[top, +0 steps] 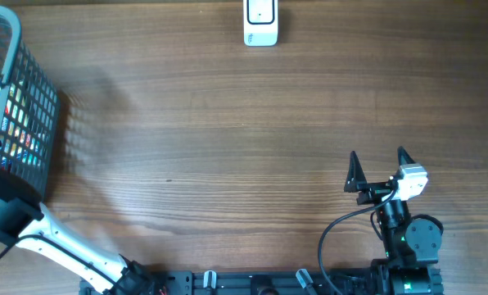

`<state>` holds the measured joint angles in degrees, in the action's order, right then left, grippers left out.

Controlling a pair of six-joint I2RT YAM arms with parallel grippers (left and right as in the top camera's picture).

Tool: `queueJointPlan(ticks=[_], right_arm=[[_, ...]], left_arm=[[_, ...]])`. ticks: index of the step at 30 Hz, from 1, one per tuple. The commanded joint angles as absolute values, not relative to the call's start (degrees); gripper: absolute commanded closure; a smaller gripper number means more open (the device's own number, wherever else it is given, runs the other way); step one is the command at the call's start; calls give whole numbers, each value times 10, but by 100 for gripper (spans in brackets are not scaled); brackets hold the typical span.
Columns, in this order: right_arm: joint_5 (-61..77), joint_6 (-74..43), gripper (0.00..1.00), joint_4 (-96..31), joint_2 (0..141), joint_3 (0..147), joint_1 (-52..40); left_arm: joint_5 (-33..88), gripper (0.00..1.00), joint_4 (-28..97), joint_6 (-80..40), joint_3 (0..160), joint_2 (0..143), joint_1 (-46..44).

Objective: Scan the item barcode
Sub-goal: 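Move the left gripper over the grey basket and lower inside, then grasp the white-and-yellow snack bag in the basket with the left gripper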

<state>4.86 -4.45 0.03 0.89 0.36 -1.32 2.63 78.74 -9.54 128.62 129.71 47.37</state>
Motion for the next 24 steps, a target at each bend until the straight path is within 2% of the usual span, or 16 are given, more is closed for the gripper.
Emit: queueJointPlan(ticks=[1,6,20,21,23,24], right_arm=[[45,-49,0,2,6,3,-15],[45,-49,0,2,6,3,-15],[45,-49,0,2,6,3,-15],[45,-49,0,2,6,3,-15],[45,-49,0,2,6,3,-15],[45,-49,0,2,6,3,-15]], left_arm=[[2,0,789,-85,1285,1325,474],[-38,0,789,-86,1285,1346,474],[-5,0,796,-77,1285,1399,474],[-5,12,795,-77,1285,1399,474],[-5,51,796,-77,1285,1399,474],[-5,64,798,-77,1285,1399,474]])
